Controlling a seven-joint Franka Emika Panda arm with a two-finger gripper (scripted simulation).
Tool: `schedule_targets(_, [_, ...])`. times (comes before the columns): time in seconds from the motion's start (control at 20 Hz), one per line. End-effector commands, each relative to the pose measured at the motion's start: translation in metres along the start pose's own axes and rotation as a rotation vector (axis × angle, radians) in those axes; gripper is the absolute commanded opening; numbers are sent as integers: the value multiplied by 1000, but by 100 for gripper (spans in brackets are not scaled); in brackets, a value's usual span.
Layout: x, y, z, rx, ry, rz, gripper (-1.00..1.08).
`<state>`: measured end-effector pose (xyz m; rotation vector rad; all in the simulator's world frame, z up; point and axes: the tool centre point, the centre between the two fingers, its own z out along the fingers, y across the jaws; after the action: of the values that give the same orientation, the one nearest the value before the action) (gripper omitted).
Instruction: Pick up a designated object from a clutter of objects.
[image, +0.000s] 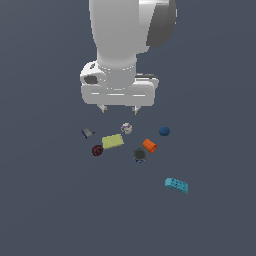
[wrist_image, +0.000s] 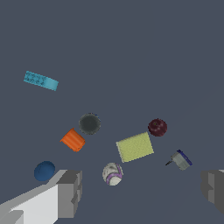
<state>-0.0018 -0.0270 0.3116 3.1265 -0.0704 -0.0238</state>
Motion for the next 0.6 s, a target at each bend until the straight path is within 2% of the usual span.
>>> schedule_targets(0.0, [0, 0, 0, 0, 0, 0, 100])
schedule_targets(0.55, [-8, 18, 1, -4, -24, 2, 100])
